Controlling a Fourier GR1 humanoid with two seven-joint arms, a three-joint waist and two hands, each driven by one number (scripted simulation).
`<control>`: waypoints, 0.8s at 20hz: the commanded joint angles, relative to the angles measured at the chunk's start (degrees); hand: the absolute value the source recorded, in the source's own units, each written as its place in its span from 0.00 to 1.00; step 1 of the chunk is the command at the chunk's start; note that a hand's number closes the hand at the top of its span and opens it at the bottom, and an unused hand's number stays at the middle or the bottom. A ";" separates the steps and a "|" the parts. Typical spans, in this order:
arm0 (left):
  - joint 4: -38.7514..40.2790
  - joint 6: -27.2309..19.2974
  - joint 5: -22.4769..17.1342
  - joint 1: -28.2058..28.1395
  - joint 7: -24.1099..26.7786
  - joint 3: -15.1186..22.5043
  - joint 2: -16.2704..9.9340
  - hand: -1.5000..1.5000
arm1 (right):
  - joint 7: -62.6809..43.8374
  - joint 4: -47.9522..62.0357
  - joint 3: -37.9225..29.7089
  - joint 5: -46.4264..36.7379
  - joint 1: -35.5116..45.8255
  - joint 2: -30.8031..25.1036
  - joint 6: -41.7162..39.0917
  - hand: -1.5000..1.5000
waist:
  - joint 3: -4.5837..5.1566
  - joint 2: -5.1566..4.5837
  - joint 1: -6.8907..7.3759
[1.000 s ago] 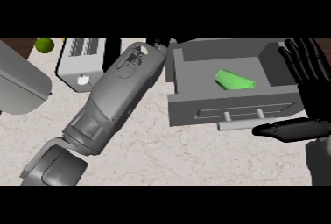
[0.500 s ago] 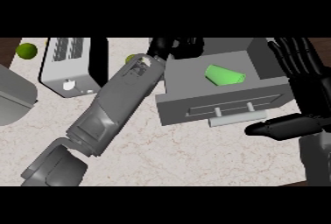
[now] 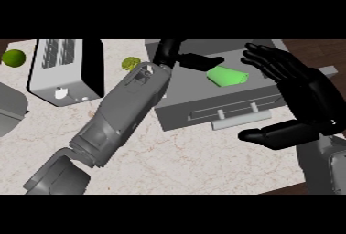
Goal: Pick up the cup, place it into the drawer and close the drawer
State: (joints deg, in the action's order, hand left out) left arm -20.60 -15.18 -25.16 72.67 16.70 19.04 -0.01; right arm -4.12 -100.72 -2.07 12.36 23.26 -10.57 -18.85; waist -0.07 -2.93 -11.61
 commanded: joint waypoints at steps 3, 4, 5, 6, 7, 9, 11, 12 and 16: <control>-4.39 0.80 -7.36 -0.93 6.54 -1.92 0.01 0.00 | -1.50 0.35 6.96 6.41 0.53 0.39 -9.80 1.00 | 0.07 0.35 0.65; -3.92 0.05 -7.68 -0.74 7.50 -1.89 0.01 0.00 | -3.68 -0.52 6.98 7.77 0.33 -2.14 -12.22 1.00 | 0.08 0.53 0.14; -4.23 -0.47 -9.03 -0.16 8.72 -2.96 0.01 0.00 | -3.84 0.98 8.26 7.04 -0.46 -2.45 -13.27 1.00 | 0.08 0.24 0.58; -3.70 0.04 -9.39 -0.70 9.75 -2.92 0.01 0.00 | -5.22 0.10 9.44 5.81 -0.32 -3.95 -14.29 1.00 | 0.12 0.58 1.53; -3.89 -1.52 -10.09 -0.56 9.86 -3.48 0.01 0.00 | -5.78 0.17 10.38 4.54 -1.32 -7.36 -17.73 1.00 | 0.10 0.95 2.16; -3.48 -2.61 -10.57 -0.45 11.36 -2.96 0.01 0.00 | -7.42 -1.04 12.07 1.29 -1.36 -9.78 -18.91 1.00 | 0.10 1.35 3.16; -3.14 -3.74 -11.97 -0.20 11.36 -2.70 0.01 0.00 | -8.26 -1.63 13.03 -1.59 -2.86 -11.07 -19.09 0.00 | 0.05 1.70 4.32; -2.09 -3.03 -11.02 -0.73 12.01 -3.18 0.01 0.00 | -8.96 -2.48 13.61 -5.16 -5.11 -11.55 -17.50 0.00 | 0.06 2.00 5.95; -1.42 -5.01 -12.90 2.17 10.93 -4.34 0.01 0.00 | -5.63 -3.56 15.79 -18.70 -5.11 -12.61 -13.52 0.00 | 0.00 2.17 7.23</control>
State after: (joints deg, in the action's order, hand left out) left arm -22.81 -18.32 -36.70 72.71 27.78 15.85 -0.01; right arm -10.55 -102.41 11.49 2.87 20.16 -21.38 -34.29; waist -0.03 -1.22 -5.92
